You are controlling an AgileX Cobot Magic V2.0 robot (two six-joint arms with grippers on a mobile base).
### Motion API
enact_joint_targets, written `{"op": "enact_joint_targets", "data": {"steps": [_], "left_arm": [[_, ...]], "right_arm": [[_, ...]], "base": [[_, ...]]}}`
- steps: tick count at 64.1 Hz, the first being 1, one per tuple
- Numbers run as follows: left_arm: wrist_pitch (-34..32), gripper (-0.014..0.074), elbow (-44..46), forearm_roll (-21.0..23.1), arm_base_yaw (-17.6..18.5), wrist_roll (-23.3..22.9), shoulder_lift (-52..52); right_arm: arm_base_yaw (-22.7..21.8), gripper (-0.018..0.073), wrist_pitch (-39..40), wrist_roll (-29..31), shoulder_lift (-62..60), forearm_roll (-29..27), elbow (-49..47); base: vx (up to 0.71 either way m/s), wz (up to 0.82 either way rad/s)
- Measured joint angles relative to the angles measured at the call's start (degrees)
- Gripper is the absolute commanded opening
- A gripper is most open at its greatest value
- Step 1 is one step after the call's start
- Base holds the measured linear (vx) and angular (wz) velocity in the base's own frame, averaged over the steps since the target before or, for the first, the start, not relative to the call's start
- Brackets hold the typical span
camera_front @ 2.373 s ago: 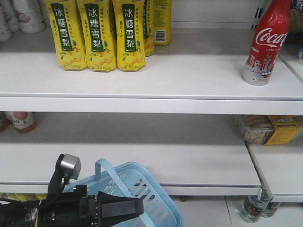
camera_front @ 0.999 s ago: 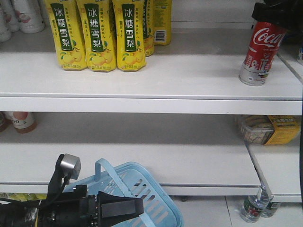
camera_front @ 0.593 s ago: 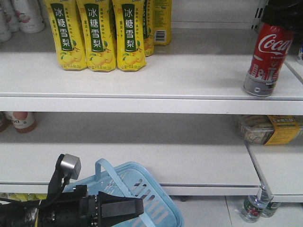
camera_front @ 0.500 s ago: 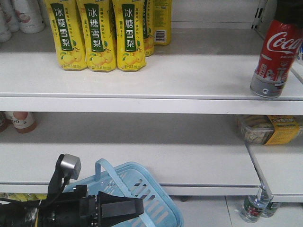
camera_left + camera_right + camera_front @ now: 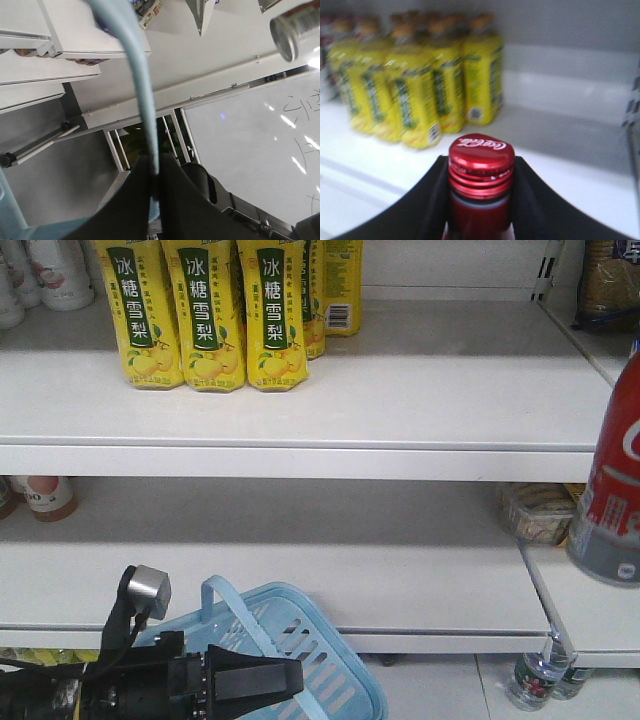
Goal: Place coke in basket with both arms
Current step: 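Lift the bottle off the shelf and carry it over the basket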
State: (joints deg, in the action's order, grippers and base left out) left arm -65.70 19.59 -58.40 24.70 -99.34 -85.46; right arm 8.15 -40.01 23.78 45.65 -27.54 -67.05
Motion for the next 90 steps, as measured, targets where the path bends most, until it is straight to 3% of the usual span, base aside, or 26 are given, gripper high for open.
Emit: {"op": "enact_joint_targets", "data": {"steps": [11, 23, 30, 42, 49, 59, 67, 90], "left_arm": [[0.0, -0.0006, 0.0, 0.0, 0.0, 0.0, 0.0], [0.0, -0.0006, 0.0, 0.0, 0.0, 0.0, 0.0], [0.0, -0.0006, 0.0, 0.0, 0.0, 0.0, 0.0], [0.0, -0.0006, 0.0, 0.0, 0.0, 0.0, 0.0], [0.0, -0.0006, 0.0, 0.0, 0.0, 0.0, 0.0], [0.0, -0.0006, 0.0, 0.0, 0.0, 0.0, 0.0], [0.0, -0.0006, 0.0, 0.0, 0.0, 0.0, 0.0], [0.0, -0.0006, 0.0, 0.0, 0.0, 0.0, 0.0]], "right_arm": [[0.0, -0.0005, -2.3, 6.1, -2.8, -10.7, 5.7], [0.0, -0.0005, -0.1, 14.5, -3.0, -23.2, 18.7], [0.0, -0.0005, 3.6, 22.8, -2.8, -32.9, 25.9], [0.0, -0.0005, 8.5, 43.3, -1.0, -54.9, 34.9], [0.0, -0.0005, 8.9, 52.8, 1.6, -65.0, 37.9], [0.6, -0.0005, 6.6, 59.0, 6.7, -67.6, 39.1], [3.6, -0.0005, 5.9, 62.0, 9.9, -68.5, 39.1], [10.6, -0.0005, 13.4, 67.8, 21.0, -68.9, 37.5]], "base": [[0.00, 0.00], [0.00, 0.00], [0.00, 0.00], [0.00, 0.00], [0.00, 0.00], [0.00, 0.00], [0.00, 0.00], [0.00, 0.00]]}}
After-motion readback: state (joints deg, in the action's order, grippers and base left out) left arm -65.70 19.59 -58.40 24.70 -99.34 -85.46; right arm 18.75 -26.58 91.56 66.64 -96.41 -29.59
